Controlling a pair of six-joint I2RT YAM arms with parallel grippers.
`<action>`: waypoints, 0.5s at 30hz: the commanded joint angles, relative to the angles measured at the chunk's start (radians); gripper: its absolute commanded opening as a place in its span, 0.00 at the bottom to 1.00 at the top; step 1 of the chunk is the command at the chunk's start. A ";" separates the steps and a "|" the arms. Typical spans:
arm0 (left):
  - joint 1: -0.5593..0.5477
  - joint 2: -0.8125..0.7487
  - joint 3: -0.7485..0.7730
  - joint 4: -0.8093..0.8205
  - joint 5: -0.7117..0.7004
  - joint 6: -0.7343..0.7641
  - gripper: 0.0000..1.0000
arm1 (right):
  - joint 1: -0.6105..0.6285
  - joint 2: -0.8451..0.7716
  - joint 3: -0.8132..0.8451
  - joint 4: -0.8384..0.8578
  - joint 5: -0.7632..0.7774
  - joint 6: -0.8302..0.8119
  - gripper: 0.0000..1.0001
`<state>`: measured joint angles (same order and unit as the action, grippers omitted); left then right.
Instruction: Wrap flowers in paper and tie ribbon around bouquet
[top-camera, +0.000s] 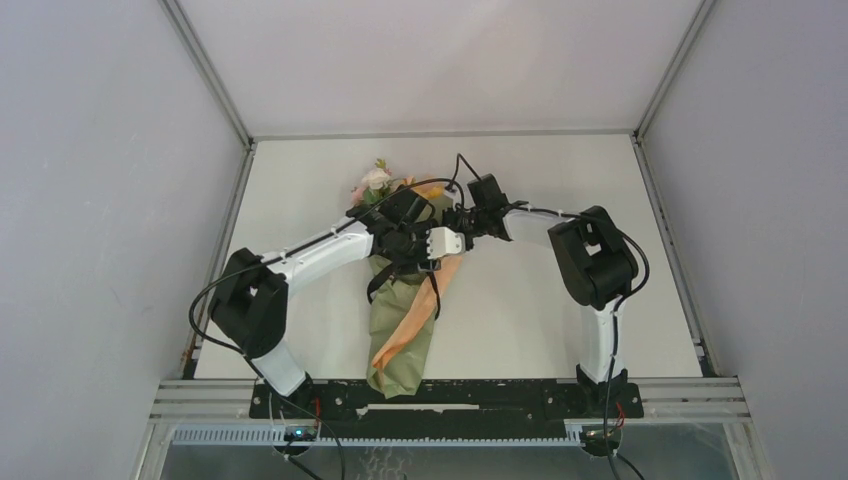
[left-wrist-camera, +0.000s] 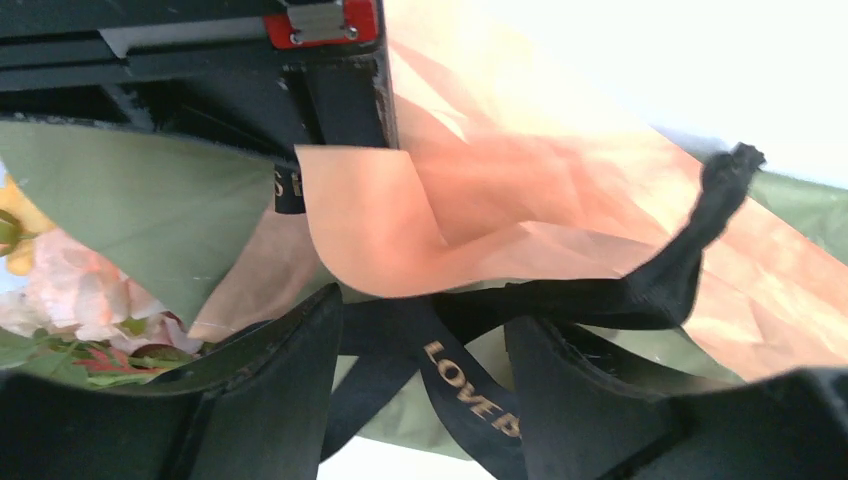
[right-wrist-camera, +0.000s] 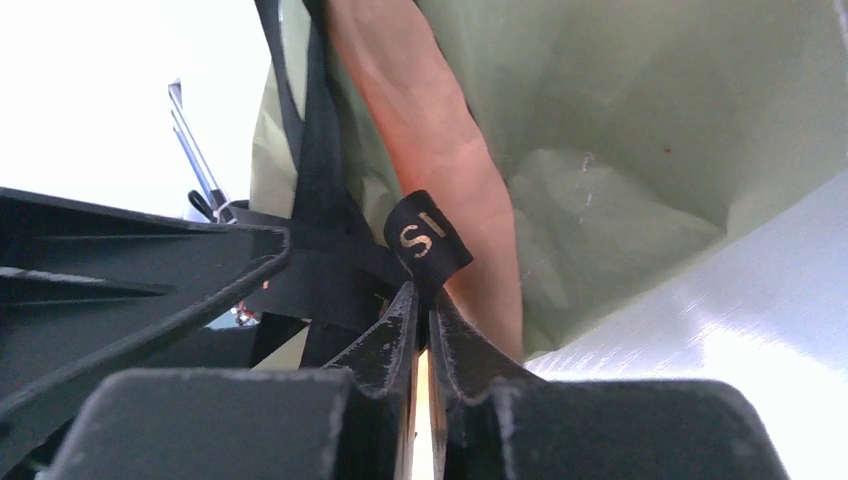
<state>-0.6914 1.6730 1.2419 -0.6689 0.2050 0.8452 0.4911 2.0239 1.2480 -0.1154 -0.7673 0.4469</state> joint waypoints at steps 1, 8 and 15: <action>0.006 0.000 -0.042 0.155 -0.004 -0.041 0.63 | -0.018 -0.106 -0.001 0.001 -0.026 -0.021 0.20; 0.005 0.052 -0.028 0.124 0.041 -0.114 0.27 | -0.088 -0.266 -0.052 -0.045 0.060 -0.006 0.50; 0.001 0.053 -0.029 0.120 0.124 -0.182 0.21 | -0.163 -0.439 -0.293 0.069 0.119 0.206 0.58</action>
<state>-0.6933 1.7309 1.2190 -0.5465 0.2718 0.7238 0.3519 1.6623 1.0645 -0.1444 -0.6624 0.5072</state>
